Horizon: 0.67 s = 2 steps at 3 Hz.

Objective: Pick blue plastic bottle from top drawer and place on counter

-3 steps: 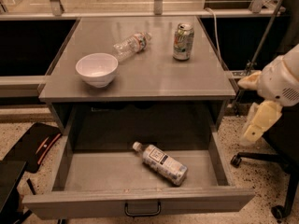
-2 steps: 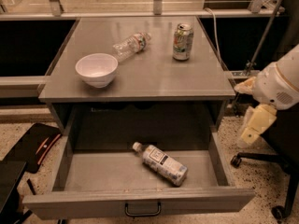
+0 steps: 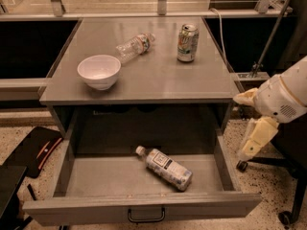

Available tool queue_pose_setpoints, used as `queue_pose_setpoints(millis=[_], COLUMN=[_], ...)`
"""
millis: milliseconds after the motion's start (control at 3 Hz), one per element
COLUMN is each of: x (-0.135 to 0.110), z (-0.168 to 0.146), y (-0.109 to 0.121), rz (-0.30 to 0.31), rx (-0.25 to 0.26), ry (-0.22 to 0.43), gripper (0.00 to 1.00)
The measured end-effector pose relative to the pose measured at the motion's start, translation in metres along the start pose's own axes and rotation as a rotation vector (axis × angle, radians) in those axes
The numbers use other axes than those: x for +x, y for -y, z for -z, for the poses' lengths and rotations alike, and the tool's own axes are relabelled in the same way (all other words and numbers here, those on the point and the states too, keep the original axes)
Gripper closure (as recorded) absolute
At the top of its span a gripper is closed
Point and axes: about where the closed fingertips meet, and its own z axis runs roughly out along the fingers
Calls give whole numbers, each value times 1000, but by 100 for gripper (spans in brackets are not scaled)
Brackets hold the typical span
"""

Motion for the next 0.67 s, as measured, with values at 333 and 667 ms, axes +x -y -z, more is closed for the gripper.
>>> queue_pose_setpoints(millis=[333, 667], x=[-15, -9], z=[-36, -57], y=[-37, -54], rz=[-22, -42], rx=[-44, -87], ry=[121, 118], gripper=[0, 0])
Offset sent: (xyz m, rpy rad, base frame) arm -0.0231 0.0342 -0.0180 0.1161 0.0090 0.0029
